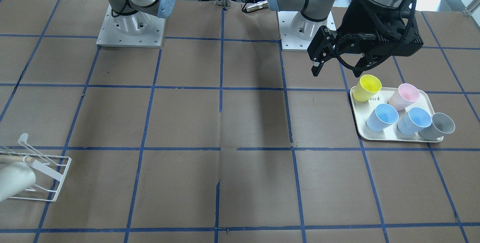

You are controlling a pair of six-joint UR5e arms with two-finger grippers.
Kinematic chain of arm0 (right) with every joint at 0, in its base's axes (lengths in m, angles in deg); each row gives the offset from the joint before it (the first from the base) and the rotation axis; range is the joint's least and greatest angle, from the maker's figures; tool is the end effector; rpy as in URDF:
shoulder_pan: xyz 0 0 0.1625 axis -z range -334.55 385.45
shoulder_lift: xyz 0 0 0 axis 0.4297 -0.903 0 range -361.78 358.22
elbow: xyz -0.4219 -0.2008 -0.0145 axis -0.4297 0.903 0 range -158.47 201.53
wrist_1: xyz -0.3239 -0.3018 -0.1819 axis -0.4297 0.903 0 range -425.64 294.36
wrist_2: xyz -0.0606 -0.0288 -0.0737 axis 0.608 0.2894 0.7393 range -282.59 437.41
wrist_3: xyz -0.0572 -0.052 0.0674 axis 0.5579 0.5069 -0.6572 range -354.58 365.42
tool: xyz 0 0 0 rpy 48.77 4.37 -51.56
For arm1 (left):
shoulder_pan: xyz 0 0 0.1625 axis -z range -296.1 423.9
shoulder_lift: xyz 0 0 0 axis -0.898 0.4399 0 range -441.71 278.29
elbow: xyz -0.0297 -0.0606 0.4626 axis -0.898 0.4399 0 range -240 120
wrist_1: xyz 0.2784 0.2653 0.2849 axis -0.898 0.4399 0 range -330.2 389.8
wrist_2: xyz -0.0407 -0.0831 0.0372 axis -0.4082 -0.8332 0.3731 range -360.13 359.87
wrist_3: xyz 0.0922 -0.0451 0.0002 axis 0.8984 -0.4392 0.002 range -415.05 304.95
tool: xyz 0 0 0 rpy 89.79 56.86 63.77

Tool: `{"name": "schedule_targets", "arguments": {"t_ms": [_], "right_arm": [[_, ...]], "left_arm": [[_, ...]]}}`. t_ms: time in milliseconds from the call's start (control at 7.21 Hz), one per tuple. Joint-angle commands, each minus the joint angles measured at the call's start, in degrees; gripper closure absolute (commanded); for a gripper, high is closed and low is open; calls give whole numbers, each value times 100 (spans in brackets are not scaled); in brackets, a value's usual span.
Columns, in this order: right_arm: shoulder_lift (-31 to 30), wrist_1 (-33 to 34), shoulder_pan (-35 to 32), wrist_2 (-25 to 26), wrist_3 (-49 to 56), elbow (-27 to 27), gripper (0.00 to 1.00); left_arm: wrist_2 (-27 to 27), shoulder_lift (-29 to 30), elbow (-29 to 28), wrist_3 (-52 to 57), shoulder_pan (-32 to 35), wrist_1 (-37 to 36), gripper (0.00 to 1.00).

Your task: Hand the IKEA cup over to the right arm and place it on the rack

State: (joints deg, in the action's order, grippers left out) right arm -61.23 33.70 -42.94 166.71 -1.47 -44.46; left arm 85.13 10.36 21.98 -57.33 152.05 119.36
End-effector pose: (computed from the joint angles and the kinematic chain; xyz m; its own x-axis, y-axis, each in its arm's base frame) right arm -0.1691 -0.7922 0.4151 -0.8790 0.4765 -0.0179 0.4768 0.8778 -0.0470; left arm -0.1228 -0.5888 0.5869 -0.9943 -0.0626 0.0866 -0.0718 0.9916 -0.1080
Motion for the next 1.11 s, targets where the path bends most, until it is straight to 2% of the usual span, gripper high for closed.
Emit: {"name": "schedule_targets", "arguments": {"t_ms": [0,416,971], "right_arm": [[-49,-2,-8,105,4,16,0],[-207,-449,-174,44,57,59,0],[-743,-1108,-561,70,31,34,0]], "left_arm": [[0,-5,11,0,0,0,0],[-9,-22,28,0,0,-9,0],[0,-22,11,0,0,-18,0]]}}
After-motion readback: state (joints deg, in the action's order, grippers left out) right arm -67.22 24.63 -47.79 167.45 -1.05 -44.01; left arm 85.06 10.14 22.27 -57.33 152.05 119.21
